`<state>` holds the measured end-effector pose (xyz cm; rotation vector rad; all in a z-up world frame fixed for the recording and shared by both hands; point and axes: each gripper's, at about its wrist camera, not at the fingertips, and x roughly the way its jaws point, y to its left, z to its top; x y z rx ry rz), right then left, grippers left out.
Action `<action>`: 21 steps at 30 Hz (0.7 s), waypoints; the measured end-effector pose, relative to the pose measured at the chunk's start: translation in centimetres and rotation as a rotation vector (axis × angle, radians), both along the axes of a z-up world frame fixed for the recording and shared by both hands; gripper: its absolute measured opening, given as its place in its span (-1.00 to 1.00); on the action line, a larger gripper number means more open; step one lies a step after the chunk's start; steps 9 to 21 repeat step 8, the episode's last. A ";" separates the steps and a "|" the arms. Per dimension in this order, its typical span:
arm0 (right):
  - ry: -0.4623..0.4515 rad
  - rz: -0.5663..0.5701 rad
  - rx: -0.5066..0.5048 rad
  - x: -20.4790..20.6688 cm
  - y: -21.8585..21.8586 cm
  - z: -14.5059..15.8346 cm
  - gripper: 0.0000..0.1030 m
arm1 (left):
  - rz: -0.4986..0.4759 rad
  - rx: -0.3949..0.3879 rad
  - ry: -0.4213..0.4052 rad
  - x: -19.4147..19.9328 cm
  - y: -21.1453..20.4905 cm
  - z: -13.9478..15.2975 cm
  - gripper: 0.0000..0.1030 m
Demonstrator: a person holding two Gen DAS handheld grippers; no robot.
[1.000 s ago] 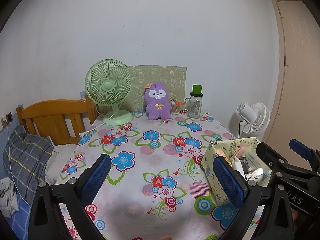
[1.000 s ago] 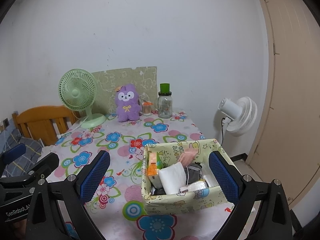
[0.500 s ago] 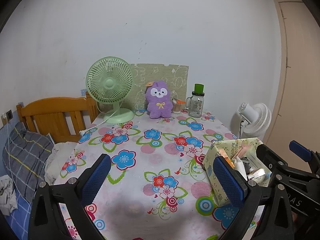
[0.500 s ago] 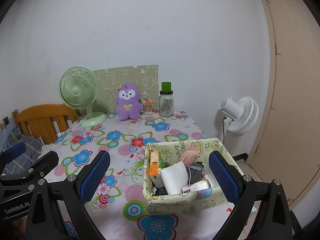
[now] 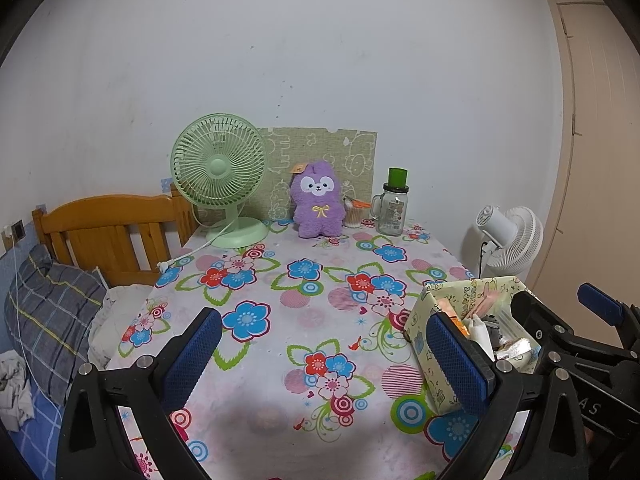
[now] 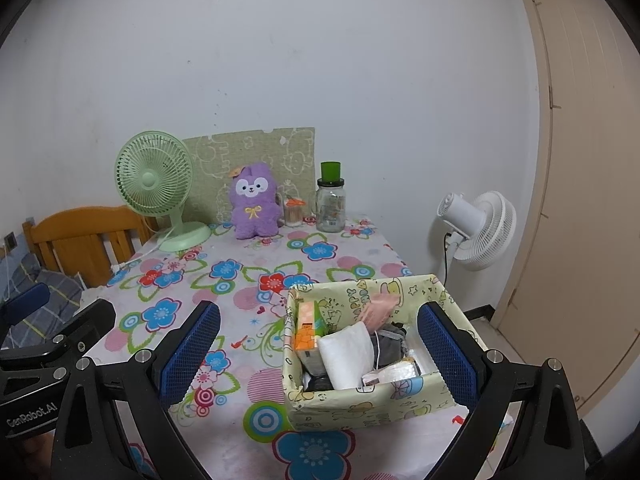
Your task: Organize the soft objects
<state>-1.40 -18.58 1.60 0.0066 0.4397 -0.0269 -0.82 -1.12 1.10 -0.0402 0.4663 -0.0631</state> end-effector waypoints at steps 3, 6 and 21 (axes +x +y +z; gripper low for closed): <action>0.000 0.000 -0.001 0.0 -0.1 0.0 0.95 | -0.002 0.000 0.000 0.0 0.0 0.0 0.99; 0.001 0.000 -0.001 0.0 -0.1 0.0 0.95 | -0.001 0.000 0.000 0.0 0.0 0.0 0.99; 0.000 0.000 0.000 0.0 -0.1 0.0 0.95 | -0.001 0.000 -0.001 0.0 0.0 0.0 0.99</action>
